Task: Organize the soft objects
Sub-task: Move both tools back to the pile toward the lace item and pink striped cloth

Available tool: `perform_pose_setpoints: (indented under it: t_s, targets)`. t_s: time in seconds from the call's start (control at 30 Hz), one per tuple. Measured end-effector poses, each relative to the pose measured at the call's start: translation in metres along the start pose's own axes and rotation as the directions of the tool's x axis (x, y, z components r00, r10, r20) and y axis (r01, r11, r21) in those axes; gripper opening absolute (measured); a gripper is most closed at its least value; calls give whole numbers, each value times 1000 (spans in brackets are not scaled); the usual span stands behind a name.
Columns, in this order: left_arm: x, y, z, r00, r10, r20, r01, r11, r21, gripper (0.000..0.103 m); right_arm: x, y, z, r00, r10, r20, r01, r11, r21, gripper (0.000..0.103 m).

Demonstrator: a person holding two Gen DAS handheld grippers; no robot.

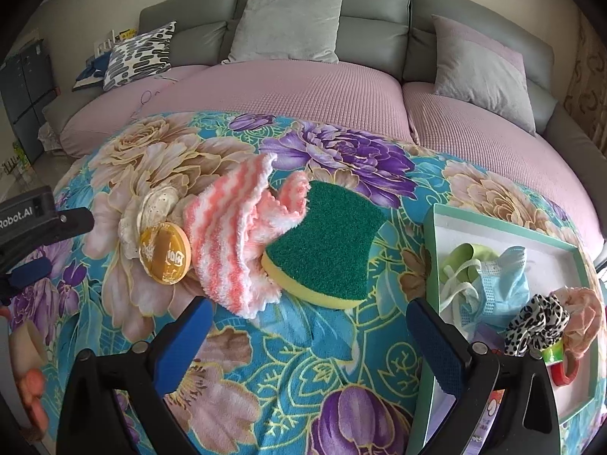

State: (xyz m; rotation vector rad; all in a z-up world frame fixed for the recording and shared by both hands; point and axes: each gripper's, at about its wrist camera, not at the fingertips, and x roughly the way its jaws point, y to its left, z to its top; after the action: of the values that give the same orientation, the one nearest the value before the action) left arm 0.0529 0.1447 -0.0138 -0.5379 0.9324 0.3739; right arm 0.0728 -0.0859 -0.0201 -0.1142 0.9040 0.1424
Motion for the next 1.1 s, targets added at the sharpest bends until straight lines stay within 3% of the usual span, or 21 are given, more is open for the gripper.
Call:
perform_pose_setpoints:
  t_s: [0.37,0.7,0.9,1.1]
  targets:
    - [32,-1,7,999,-34,-38,33,999,-29,90,20,-1,4,999,47,-8,-47,999,19,103]
    - [64,-5,14,990,-123,-65,118,990,-74,89,32,1,10,996,85,-17,-84,996,26,103]
    - [74,-13,13,982,-174,-80,169,984,-63,68,36,11,11,994,106,-12,-106,994,2,103]
    - [78,-21,10,965,-236,-115,233,972,-37,37,34,16,10,992,124,2,-124,992,-12,102]
